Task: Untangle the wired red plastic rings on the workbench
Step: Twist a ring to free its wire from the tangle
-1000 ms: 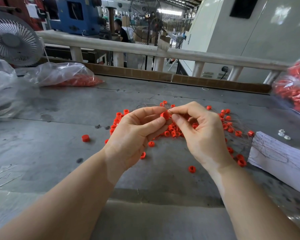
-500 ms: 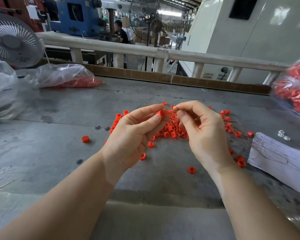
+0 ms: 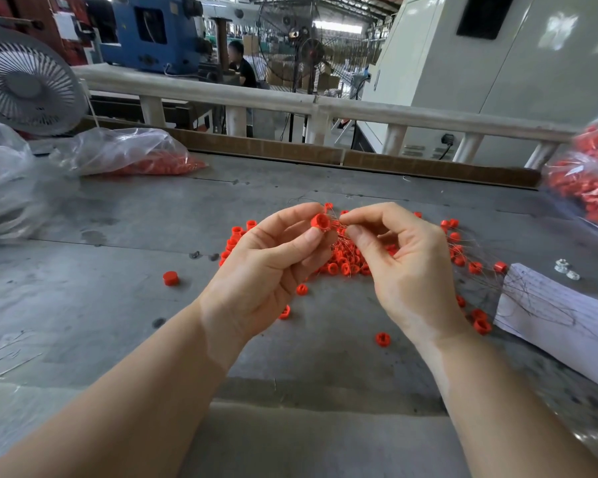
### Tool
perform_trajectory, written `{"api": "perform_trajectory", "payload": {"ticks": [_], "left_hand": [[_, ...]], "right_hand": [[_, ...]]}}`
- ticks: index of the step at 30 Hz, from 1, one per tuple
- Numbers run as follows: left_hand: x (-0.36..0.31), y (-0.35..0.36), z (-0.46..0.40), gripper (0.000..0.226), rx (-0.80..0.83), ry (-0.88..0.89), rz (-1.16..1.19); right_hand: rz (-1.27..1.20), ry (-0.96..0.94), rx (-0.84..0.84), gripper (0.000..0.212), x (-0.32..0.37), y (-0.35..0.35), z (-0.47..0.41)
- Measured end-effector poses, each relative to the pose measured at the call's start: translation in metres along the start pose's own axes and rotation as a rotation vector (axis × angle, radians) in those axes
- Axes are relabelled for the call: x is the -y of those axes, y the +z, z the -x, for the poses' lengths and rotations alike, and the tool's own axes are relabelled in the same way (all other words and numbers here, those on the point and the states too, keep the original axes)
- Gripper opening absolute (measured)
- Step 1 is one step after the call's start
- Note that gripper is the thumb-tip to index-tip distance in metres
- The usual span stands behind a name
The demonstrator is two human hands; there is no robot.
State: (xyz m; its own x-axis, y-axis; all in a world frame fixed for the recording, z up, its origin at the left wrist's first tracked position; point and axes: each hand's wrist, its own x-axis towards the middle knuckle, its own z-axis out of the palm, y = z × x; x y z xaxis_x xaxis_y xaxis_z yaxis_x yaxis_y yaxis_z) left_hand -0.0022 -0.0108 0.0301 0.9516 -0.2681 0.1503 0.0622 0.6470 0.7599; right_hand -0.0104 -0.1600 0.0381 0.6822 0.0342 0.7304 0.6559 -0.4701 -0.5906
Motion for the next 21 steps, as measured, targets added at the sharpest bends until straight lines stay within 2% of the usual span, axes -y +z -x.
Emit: {"api": "perform_trajectory", "payload": {"ticks": [9,21], "left_hand": [[-0.0007,0.0000,0.0006,0.027,0.045,-0.001,0.015],[-0.0008,0.0012,0.0007,0.026,0.009,-0.026,0.030]], "right_hand": [[0.004,-0.033,-0.011,0.011,0.0007,0.0004,-0.0001],[0.029,-0.086,0.004,0.008,0.0001,0.0001,0.0007]]}}
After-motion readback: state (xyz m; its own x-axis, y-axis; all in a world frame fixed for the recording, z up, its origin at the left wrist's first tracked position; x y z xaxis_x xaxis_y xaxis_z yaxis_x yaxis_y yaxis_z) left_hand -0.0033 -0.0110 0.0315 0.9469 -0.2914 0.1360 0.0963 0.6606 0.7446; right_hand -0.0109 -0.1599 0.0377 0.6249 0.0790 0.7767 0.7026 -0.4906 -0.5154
